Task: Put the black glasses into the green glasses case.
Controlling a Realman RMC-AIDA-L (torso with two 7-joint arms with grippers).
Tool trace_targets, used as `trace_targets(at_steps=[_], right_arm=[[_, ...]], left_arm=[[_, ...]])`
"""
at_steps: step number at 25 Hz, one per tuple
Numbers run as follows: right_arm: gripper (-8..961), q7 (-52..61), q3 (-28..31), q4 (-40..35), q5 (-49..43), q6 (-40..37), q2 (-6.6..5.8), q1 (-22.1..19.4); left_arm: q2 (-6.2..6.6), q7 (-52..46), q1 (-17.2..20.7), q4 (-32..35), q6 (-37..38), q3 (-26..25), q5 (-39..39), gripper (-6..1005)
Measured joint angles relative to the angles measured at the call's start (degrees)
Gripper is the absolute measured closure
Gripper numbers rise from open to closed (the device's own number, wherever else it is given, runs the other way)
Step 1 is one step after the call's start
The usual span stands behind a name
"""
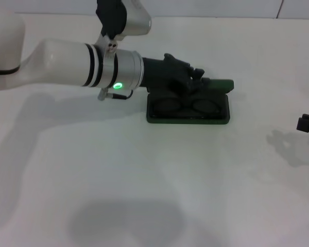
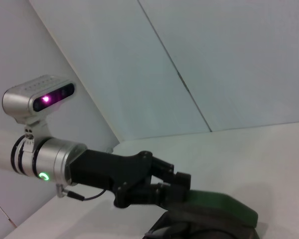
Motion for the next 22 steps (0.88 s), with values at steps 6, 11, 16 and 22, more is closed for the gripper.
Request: trace_targets(at_steps=[6,11,16,22], right_arm=[[704,-0.01,0.0,0.0,0.0,0.0,-0.01,0.28],[702,-0.01,0.0,-0.01,0.0,0.0,0.0,0.36],[700,-0.01,0.0,-0.01,0.01,0.0,-0.01,0.47],[698,-0.01,0.0,-0.04,0.01,-0.04,-0.08,0.33]], left_arm=[[0.0,-0.01,1.14,-0.21,1.95,0.07,0.01,772],[-0.04,-0.01,1.85,-0.3,3.03,0.43,0.11,772],[-0.12,0.02,2.31,-0.5,3.1,1.95,0.28,772],[-0.24,0.87,2.61,1.1,4.27,2.23,-0.37,772]])
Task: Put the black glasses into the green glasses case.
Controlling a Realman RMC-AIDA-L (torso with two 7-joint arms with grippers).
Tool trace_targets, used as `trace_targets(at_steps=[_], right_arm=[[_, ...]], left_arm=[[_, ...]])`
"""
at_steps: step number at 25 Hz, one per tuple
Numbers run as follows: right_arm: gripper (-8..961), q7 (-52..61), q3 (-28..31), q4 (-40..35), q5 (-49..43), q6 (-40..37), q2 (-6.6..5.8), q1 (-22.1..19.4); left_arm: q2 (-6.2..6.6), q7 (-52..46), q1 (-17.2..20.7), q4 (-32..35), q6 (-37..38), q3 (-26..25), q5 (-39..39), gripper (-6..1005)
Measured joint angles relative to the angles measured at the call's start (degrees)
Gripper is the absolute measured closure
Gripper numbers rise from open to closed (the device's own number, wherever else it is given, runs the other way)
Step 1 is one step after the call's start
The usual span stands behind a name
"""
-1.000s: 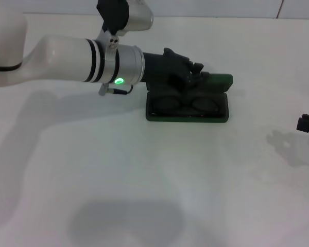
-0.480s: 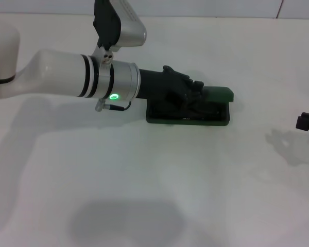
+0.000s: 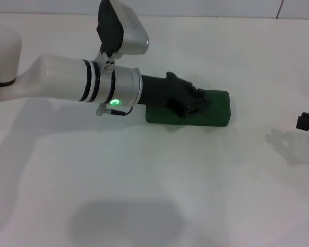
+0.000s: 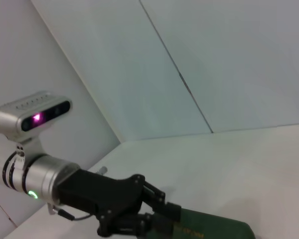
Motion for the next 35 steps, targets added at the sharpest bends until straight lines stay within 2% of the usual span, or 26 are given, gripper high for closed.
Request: trace_targets(at_steps=[6,7,8,13,15,19,23,30,35], right_arm=[[696,-1.35,-0.29,-0.4,-0.09,-1.83,-0.15,0.06],[695,-2.24,-0.41,-0.4,-0.09,-2.75,-0.16,0.19],[695,-3.96,-0.57,-0.41,-0.09,-4.54,-0.14,0.4],[693,-13.52,-0.98,-0.13,1.58,-14.35,0.46,1.89],[623,-16.43,-2.39,1.22,4.25,-17.33,0.59,3.19],[484,-16.97,-8.91,2.24,8.91,-16.82,0.72,5.22],[397,-17.1,-15.76,2.38,12.44,-14.87,0.77,6.85],[245,-17.16,-20.7,2.77,16.05,-14.09,0.85,9.54],[110,-17.19,-22.78,2.93,18.14,-14.07,0.87,9.67]], left_arm=[[0.02,-0.27,4.18,7.69,5.71,-0.28,-1.4,745],[0.36,-1.19,7.85,12.71,11.71,-0.95,-3.12,736],[0.48,-1.57,8.59,13.6,13.03,-1.24,-3.41,727],[1.86,-0.68,14.45,16.0,30.35,-8.42,-4.05,680],[2.39,2.91,17.37,15.98,37.32,-12.93,-4.08,629],[3.2,6.19,21.09,15.59,44.38,-19.59,-4.0,461],[4.62,7.81,22.96,15.54,47.41,-19.86,-2.84,427],[5.07,8.7,23.92,14.93,50.27,-19.85,-0.44,367],[5.08,8.78,24.46,14.93,50.53,-20.13,-0.21,359]])
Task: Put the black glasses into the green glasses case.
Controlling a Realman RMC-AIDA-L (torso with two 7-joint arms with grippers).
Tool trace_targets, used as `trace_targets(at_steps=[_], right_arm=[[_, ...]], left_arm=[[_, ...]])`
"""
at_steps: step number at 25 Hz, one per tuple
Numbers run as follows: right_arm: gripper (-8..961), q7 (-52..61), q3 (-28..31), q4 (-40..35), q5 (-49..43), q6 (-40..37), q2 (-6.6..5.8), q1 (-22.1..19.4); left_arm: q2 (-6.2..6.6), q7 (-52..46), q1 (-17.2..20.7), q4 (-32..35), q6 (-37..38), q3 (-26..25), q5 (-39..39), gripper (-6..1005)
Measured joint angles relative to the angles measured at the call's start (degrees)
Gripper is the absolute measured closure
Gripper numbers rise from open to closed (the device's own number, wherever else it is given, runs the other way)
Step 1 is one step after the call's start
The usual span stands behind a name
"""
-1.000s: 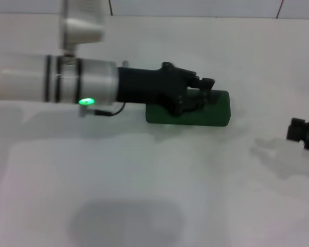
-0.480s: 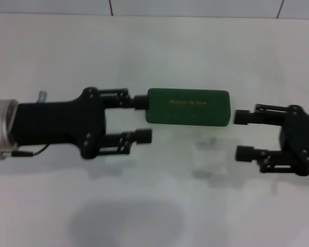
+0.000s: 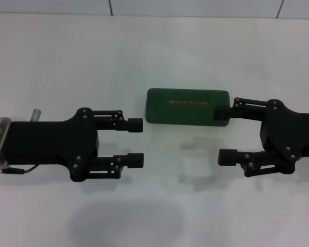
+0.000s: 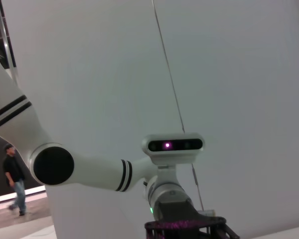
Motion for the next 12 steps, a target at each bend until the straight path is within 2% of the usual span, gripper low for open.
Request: trace_targets(at_steps=[12], right_arm=[[110,-0.04,-2.42,0.09,2.04,-0.03,0.0,-0.24]], left_arm=[[0.0,0.04,0.27,0.05,0.1,-0.12,0.01,359]])
